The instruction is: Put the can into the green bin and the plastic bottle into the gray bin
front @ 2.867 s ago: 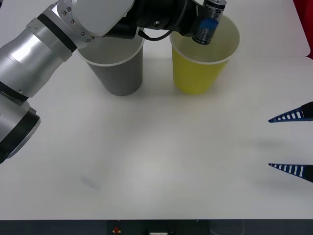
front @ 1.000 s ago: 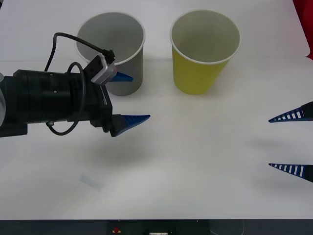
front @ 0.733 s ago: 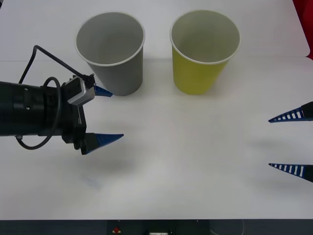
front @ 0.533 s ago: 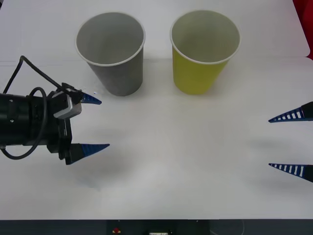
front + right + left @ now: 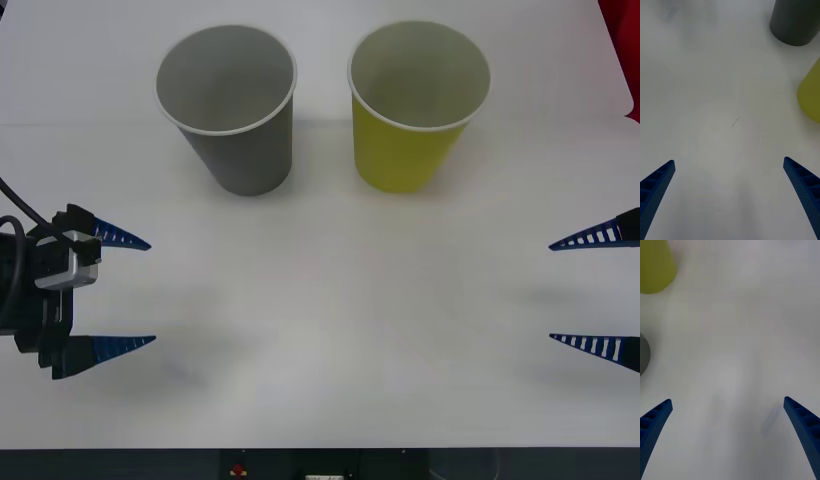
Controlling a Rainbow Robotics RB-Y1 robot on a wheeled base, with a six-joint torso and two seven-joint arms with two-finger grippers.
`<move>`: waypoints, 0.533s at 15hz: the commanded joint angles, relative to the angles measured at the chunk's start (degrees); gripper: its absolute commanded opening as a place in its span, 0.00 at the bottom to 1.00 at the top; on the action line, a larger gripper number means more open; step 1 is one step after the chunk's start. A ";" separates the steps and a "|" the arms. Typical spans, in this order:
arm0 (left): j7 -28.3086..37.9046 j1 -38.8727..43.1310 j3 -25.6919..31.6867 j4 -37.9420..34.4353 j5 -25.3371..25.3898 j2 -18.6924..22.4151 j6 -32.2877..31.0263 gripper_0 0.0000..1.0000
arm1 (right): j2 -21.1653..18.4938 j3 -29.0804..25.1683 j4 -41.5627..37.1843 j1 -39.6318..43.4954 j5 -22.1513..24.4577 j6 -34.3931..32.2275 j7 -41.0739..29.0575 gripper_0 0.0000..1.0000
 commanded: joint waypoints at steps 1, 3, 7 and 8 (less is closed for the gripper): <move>-0.68 1.54 0.88 0.02 -0.26 0.68 -0.32 1.00 | 0.00 0.00 0.00 0.00 0.00 0.00 0.00 1.00; -1.21 1.80 0.97 0.45 -1.23 0.77 -0.40 1.00 | 0.00 0.00 0.00 0.00 0.00 0.00 0.00 1.00; -2.09 1.80 0.88 1.33 -1.58 0.77 -0.40 1.00 | 0.00 0.00 0.00 0.00 0.00 0.00 0.00 1.00; -2.17 1.80 0.88 1.60 -1.14 0.77 -0.40 1.00 | 0.00 0.00 0.00 0.00 0.00 0.00 0.00 1.00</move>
